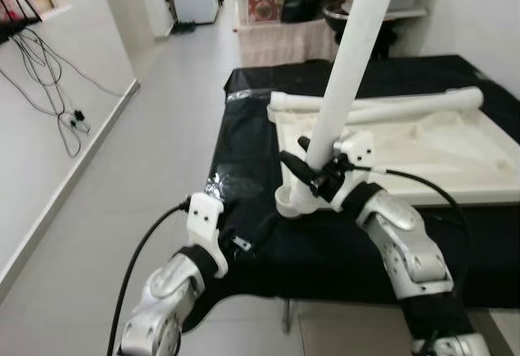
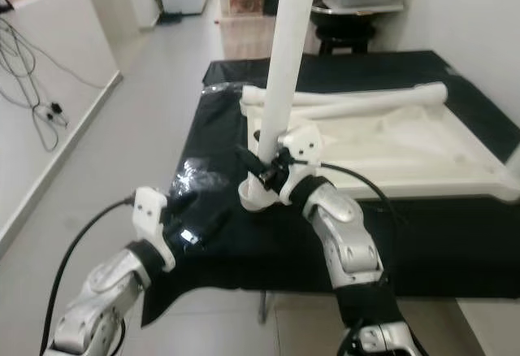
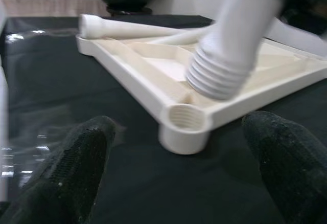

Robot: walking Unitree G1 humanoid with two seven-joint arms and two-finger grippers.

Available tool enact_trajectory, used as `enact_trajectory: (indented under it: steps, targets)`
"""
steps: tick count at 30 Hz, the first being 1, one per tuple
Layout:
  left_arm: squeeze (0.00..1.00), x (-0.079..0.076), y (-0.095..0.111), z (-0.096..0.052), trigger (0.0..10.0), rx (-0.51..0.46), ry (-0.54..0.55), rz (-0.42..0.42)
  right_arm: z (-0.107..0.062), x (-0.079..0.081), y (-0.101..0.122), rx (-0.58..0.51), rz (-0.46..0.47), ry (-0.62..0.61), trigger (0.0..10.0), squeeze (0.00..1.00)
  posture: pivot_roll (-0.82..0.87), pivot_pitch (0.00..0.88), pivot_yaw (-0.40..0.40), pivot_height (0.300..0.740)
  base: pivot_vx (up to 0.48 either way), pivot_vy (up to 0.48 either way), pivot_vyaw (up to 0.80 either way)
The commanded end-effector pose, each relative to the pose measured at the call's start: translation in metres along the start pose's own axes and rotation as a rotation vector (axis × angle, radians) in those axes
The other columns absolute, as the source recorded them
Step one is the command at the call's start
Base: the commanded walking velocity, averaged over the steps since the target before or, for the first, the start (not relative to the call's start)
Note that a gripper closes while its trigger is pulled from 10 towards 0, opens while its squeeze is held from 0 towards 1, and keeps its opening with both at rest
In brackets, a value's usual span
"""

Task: Building children table

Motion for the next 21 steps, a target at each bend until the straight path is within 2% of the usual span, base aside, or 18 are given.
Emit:
enact_trajectory:
  steps: [1,6,13,21]
  targets:
    - [0.0,0.004,-0.008,-0.006,10.0,0.05,0.006,0.03,0.005,0.004,-0.002,0.005,0.004,0.018,10.0,0.0,-0.11,0.067,-0.002,0.74,0.266,0.0,0.0]
    - [0.0,0.0,-0.009,-0.008,10.0,0.056,-0.012,0.055,0.007,-0.003,0.006,-0.005,-0.003,0.007,10.0,0.0,-0.1,0.073,-0.005,0.74,0.053,0.0,0.0]
    - [0.0,0.0,-0.009,-0.012,10.0,0.056,-0.003,0.032,0.008,-0.007,0.011,-0.014,-0.006,-0.006,10.0,0.0,-0.1,0.082,-0.004,0.74,0.0,0.0,0.0]
    - [0.0,0.003,-0.011,-0.019,10.0,0.074,0.022,0.018,0.008,-0.011,-0.005,0.016,0.024,-0.14,10.0,0.0,-0.09,0.093,0.008,0.74,0.0,0.0,0.0]
Point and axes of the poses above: a point about 5 cm out from each wrist's last joint towards the gripper, its own z axis pointing out of the wrist towards the gripper, its own y axis along the axis of the wrist's last joint, x = y × z, the point moved 2 cm from there along z, pointing out of the wrist towards the gripper, and after that the axes turned 15 degrees about z, right-handed, at the moved point
